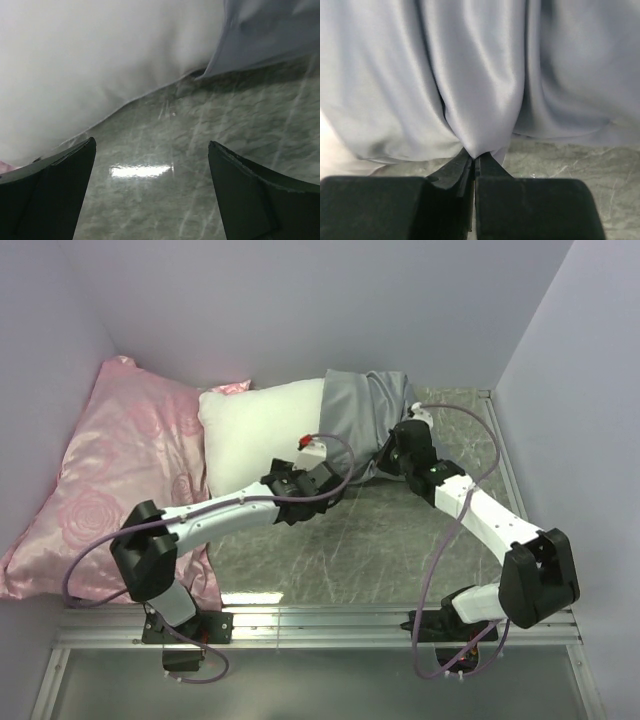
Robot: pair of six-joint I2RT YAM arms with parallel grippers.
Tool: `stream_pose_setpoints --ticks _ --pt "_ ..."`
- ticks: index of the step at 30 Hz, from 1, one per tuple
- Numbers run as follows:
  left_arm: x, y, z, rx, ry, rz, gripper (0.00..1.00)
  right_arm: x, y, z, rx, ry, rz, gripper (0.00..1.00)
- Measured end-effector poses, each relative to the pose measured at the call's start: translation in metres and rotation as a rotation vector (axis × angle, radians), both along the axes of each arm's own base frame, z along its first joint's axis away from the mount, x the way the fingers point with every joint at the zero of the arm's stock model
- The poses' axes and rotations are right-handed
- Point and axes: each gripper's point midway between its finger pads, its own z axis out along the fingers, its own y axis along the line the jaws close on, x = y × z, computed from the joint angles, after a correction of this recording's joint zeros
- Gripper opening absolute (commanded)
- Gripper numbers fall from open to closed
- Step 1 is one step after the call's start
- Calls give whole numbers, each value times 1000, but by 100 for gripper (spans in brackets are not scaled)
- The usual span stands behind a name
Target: Remove the pillowcase from the pillow
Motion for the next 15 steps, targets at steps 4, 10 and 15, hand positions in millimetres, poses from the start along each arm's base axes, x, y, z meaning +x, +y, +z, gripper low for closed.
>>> stream_pose_setpoints --ticks 4,10,15 --pt "-3 8 -14 137 1 -13 99 7 -2 42 -18 -35 -6 0" --pt "7 13 11 225 -86 -65 99 19 -11 118 -25 -124 -19 0" --pt "23 6 49 264 -232 -169 99 19 -16 149 -27 -153 -18 0"
